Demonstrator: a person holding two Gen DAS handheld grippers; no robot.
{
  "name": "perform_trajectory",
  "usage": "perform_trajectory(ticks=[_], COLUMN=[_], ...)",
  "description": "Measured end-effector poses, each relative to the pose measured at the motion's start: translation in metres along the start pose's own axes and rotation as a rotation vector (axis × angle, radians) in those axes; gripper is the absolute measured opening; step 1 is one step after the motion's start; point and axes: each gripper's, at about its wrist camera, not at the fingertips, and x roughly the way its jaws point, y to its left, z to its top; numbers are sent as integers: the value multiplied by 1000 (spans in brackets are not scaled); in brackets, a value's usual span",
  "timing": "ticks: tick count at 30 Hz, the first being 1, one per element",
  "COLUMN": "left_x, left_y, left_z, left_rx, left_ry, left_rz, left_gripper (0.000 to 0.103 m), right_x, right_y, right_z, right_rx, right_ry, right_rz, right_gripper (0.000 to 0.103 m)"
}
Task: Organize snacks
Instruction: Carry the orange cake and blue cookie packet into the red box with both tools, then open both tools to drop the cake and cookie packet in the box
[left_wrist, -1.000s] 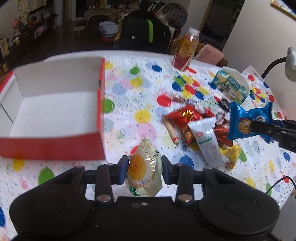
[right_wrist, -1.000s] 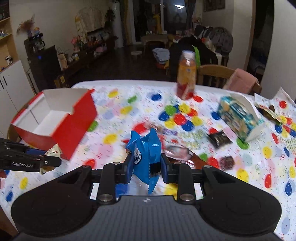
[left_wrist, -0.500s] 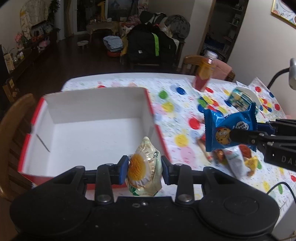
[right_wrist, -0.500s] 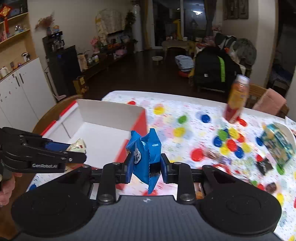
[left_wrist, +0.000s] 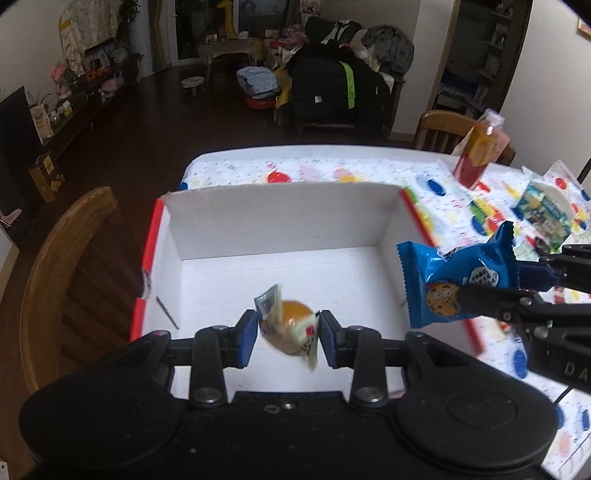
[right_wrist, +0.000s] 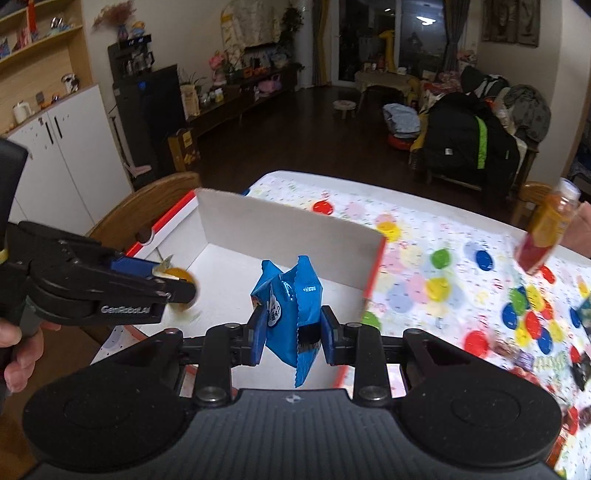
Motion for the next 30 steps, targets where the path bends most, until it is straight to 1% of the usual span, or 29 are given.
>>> perform_trajectory(ticks=[5, 12, 16, 21, 28, 30], left_x=[27, 49, 60, 71, 71, 71], left_y=[20, 25, 23, 21, 14, 14], left_z=[-1, -6, -9, -14, -13, -13], left_rx=[-19, -4, 17, 34, 82, 87], left_ry=[50, 83, 105, 126, 123, 124], left_rz=[-5, -13, -20, -25, -16, -16], left_gripper=[30, 30, 30, 30, 30, 32], right_x=[38, 84, 97, 107, 107, 107], right_y=[16, 19, 19, 18, 17, 16], right_z=[3, -1, -6, -13, -13, -13], right_rx=[-31, -14, 4, 13, -5, -5], right_ry=[55, 154, 197, 240, 248, 250], right_rz=[5, 4, 17, 14, 11, 13], right_gripper=[29, 29, 29, 29, 30, 30])
